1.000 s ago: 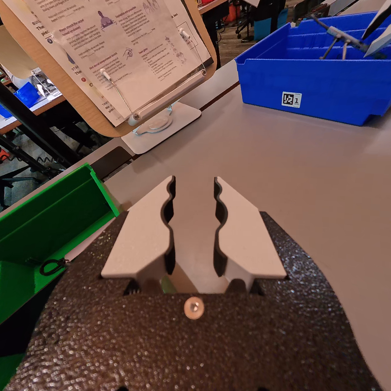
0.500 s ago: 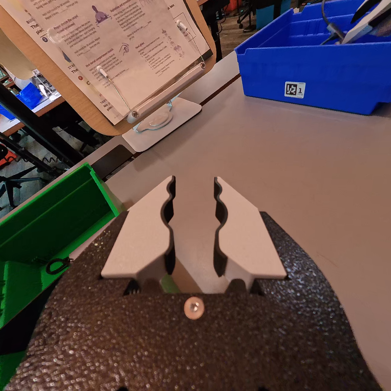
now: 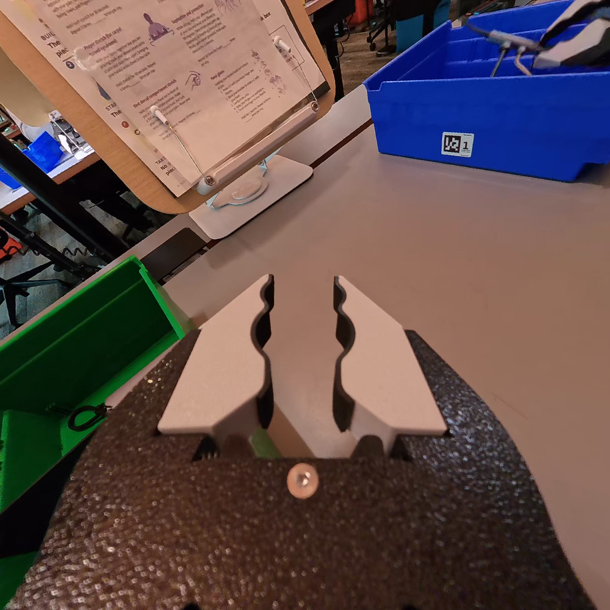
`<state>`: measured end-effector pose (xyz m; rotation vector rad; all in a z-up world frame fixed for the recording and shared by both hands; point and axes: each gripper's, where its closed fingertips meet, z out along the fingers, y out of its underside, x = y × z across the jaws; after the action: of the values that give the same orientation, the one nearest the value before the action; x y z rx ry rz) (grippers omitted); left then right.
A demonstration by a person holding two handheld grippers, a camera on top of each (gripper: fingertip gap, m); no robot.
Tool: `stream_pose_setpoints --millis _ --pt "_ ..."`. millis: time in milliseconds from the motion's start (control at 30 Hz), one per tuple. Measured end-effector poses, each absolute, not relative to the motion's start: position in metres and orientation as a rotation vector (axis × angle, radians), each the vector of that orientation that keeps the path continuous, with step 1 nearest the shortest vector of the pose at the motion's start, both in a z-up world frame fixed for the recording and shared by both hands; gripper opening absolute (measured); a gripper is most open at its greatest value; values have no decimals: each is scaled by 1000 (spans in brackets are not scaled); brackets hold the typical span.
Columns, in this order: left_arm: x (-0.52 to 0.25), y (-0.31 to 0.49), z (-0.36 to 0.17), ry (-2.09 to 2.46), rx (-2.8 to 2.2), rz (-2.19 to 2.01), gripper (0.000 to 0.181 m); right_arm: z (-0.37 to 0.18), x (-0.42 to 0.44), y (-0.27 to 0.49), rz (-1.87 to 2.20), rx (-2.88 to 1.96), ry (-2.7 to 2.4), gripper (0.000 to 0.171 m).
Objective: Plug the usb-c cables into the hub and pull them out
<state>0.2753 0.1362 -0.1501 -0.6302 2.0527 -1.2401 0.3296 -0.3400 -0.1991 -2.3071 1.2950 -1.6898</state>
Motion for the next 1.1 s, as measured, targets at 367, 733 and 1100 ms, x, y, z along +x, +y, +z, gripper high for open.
stream_pose_setpoints --millis 367,733,1100 --pt "276 135 -150 2047 -624 -1239 33 -88 296 -267 -2511 -1929 387 14" --pt "277 135 -152 2051 -612 -1209 33 -138 302 -253 -1828 -1984 503 14" --pt "278 135 -156 2048 -599 -1160 34 -124 280 -206 -2090 -1993 31 12"
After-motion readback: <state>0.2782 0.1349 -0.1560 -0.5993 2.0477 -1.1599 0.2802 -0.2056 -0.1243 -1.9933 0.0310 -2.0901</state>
